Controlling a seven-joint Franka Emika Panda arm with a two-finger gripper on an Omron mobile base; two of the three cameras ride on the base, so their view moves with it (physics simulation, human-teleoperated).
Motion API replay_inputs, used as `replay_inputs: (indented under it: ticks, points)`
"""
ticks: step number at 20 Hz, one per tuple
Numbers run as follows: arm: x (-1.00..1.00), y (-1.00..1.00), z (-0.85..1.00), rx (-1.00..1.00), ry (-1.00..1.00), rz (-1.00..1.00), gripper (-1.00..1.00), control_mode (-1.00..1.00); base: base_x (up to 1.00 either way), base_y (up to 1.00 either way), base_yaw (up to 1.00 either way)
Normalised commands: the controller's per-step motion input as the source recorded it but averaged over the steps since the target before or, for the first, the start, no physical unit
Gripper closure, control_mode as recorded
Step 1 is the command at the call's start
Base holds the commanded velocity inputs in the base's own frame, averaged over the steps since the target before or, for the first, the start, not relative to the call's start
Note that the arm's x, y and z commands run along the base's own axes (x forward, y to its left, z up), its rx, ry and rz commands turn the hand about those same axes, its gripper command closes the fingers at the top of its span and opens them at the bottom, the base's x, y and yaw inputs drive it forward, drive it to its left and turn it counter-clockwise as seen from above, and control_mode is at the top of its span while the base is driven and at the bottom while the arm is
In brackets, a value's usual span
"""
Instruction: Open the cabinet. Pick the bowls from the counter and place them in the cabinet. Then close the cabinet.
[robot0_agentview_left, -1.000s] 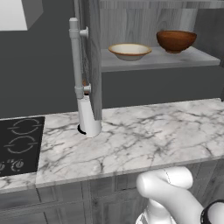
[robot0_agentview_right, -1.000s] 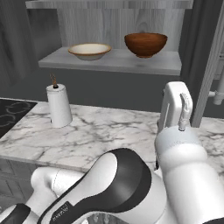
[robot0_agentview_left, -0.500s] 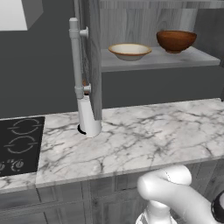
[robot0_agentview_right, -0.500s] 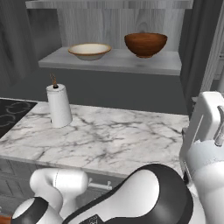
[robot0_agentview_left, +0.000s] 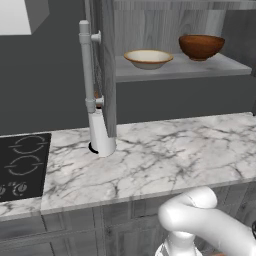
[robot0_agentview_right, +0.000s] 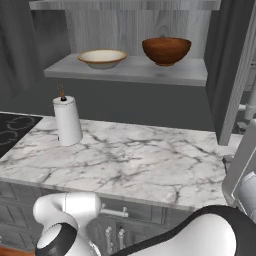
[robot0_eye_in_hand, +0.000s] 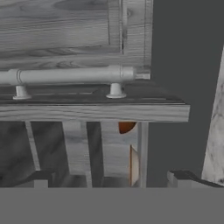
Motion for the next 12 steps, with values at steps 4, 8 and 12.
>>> replay_inputs:
  ticks: [4,8,12]
  points:
    - [0.09,-0.05,-0.23,0.0,0.0,0.09,-1.0,-1.0,0.0,0.0,0.0]
    - [0.22,0.0,-0.09,0.0,0.0,0.04,-1.0,-1.0,0.0,0.0,0.0]
    - [0.29,0.0,-0.01,0.0,0.0,0.0,-1.0,-1.0,0.0,0.0,0.0]
